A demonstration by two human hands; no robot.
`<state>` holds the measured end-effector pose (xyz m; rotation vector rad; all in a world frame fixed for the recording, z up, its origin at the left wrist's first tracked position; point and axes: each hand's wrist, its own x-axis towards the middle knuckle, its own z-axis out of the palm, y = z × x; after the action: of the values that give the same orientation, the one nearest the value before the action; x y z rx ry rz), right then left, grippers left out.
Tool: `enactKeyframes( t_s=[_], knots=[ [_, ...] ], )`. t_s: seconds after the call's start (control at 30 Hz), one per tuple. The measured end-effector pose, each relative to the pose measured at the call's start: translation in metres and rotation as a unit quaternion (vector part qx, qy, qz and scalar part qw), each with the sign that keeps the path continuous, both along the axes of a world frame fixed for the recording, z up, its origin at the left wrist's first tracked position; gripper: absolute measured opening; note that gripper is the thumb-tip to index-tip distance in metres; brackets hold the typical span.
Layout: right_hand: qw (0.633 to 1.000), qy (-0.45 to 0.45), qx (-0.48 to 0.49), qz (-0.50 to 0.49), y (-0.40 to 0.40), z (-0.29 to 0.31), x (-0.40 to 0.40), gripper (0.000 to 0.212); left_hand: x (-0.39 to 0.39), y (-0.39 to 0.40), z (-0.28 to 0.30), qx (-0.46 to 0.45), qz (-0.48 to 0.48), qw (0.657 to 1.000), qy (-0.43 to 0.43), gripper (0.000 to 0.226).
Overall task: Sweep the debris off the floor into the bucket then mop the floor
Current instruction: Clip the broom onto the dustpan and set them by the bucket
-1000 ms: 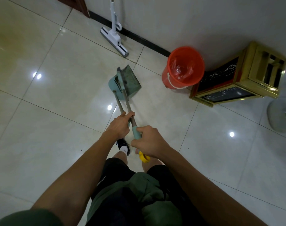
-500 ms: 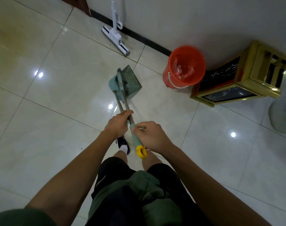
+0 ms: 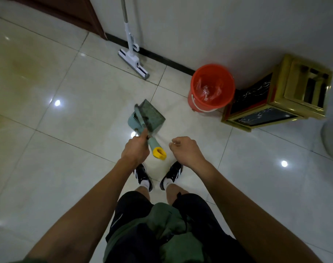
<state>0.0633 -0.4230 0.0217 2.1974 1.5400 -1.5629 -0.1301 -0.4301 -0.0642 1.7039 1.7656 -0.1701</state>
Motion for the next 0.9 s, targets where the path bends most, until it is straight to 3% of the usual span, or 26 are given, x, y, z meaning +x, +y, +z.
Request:
enactKeyframes(
  t_s=[0.1,0.23,0.9],
  knots=[
    [1.000,0.002,-0.010,0.010,0.009,-0.002,0.019,0.045,0.005,0.016,0.004,-0.001,0.091,0.996,-0.016,0.053],
    [1.000,0.016,-0.006,0.008,0.024,0.002,0.041,0.044,0.015,0.041,0.011,0.006,0.086,0.996,0.015,0.023],
    [0.999,-0.032,0.016,0.011,0.194,-0.002,0.041,0.022,0.026,0.220,0.039,0.039,0.128,0.990,-0.050,0.030]
  ],
)
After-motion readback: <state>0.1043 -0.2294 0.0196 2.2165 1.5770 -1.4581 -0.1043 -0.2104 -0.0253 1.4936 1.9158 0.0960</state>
